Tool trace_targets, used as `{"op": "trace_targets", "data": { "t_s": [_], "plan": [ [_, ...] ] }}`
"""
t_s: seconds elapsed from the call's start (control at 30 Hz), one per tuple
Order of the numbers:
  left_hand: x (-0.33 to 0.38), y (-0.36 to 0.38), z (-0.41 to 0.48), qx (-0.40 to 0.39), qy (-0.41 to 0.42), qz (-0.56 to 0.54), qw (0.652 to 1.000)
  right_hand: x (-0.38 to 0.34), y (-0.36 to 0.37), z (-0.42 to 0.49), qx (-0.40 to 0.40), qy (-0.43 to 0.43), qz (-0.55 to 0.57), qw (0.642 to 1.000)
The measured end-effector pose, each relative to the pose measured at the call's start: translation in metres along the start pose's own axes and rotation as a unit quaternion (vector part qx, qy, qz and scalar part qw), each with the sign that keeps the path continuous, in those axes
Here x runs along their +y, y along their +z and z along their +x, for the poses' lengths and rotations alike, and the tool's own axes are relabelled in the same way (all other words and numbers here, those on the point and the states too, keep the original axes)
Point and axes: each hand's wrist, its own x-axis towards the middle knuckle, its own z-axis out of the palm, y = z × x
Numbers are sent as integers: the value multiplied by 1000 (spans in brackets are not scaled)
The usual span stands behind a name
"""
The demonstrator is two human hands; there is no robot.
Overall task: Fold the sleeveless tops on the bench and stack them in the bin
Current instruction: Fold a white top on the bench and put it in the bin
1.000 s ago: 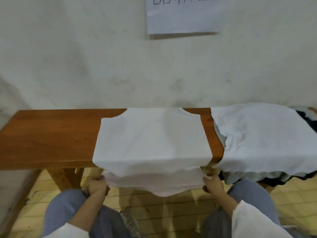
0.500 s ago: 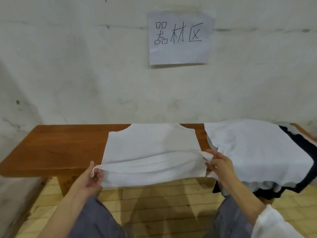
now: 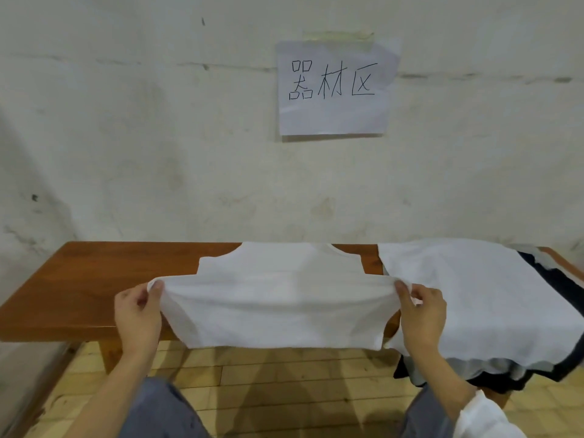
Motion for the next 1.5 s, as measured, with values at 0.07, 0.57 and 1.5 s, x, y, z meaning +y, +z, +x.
{"op": "trace_targets", "data": {
  "t_s": [0.07,0.57,1.5],
  "plan": [
    [0,7,3,-23,16,-28,999,-1,2,-1,3,-3,19,1000],
    [-6,95,69,58,97,-5,994,-3,72,63,-49,-65,-31,996],
    [-28,156,-16,-311,239,492,777,14,128,-11,-351,-228,-401,815]
  ]
}}
